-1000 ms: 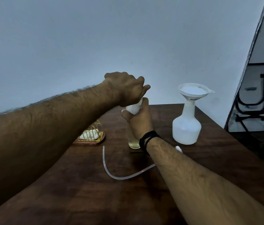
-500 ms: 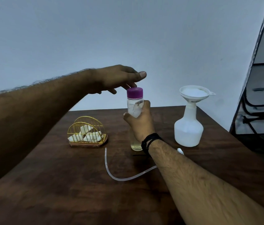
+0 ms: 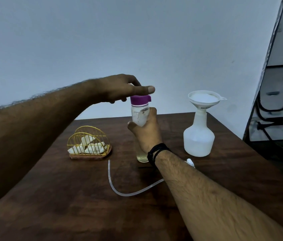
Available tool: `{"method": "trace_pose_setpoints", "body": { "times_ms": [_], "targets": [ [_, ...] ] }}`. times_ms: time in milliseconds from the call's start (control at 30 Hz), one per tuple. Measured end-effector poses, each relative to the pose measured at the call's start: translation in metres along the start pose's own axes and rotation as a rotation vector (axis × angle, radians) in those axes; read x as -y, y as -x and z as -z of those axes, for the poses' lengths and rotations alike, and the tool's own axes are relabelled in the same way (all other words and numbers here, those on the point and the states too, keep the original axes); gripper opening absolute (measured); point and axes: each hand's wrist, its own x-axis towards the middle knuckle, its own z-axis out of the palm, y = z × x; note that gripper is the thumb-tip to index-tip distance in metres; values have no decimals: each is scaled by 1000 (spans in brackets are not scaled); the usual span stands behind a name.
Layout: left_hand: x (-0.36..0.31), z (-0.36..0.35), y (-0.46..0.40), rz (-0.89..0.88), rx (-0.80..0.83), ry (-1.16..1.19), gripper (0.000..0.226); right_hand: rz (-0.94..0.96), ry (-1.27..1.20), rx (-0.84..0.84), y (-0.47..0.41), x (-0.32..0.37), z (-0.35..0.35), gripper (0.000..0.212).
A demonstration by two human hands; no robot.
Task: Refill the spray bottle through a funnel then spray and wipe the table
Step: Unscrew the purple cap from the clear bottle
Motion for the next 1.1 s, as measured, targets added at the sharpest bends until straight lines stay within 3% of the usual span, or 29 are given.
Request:
{"method": "trace_pose_setpoints", "body": {
  "times_ms": [133,400,600,733,933,1100],
  "targets": [
    [2,-3,-1,-75,80,39,60,-9,6,-1,-1,0,-1,51],
    [15,-27,0,-203,-214,-42,47,17,41,-17,-2,-1,-1,47],
    [9,-37,-5,-111,-483,-246,45,24,29,-21,-1,-3,-2,46],
    [2,-16,-8,-68,-638,-96,45,31,26,-14,-2,-4,1,45],
    [46,-43,-5,-34,-483,64,43,4,70,9,-2,-1,6,48],
    [77,-80,-2,21,-450,174,45,1,72,18,0,1,19,50]
  ]
}}
